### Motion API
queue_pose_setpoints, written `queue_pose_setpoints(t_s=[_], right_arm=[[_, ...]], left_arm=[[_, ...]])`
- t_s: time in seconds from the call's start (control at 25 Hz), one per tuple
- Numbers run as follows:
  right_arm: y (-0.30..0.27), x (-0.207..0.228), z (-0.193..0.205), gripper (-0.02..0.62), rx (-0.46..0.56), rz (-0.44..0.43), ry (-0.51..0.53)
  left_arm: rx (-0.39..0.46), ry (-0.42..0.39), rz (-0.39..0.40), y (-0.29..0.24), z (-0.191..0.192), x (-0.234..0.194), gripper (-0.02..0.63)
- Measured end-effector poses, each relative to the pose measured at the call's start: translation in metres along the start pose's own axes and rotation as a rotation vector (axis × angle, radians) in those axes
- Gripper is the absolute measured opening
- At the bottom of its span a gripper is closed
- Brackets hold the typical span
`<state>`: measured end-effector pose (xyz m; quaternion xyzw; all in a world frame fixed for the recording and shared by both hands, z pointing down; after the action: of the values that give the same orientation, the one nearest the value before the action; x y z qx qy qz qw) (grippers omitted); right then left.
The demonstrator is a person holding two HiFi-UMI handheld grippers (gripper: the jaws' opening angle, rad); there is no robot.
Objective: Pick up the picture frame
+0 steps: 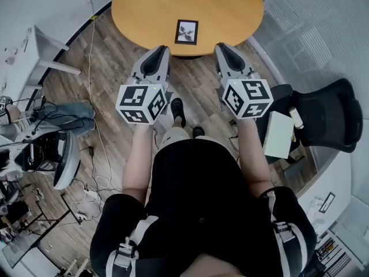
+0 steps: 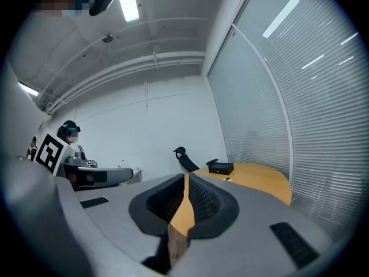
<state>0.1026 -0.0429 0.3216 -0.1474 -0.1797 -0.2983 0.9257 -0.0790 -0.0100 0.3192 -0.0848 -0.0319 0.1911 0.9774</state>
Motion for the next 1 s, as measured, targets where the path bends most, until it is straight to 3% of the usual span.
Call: queue_pose_setpoints(t_s=[0.28, 0.4, 1.0], right_arm=[[-0.07, 0.018, -0.034, 0.072, 0.019, 0.059, 0.021], [-0.096, 0.022, -0.042, 0.089, 0.024, 0.089, 0.021], [-0.191, 0.043, -0.035, 0.114, -0.004, 0.236, -0.001]], left_arm=[[0.009, -0.021, 0.054, -0.071, -0.016, -0.055, 0.033], [0.001, -0.019, 0.089, -0.095, -0.018, -0.078, 0.09], [-0.054, -0.005, 0.215, -0.179, 0.004, -0.152, 0.131]])
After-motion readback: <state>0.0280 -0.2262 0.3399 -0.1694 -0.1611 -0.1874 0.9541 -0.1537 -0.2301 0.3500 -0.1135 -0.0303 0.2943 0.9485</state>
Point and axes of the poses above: the fingertips, and each gripper's own axes: y backward along the fingers, x to its right, z out of its underside, the point moved 5 cm from there along y, backward along the fingers, and after that the axes turned 13 degrees about -y, right-handed, at the moved point
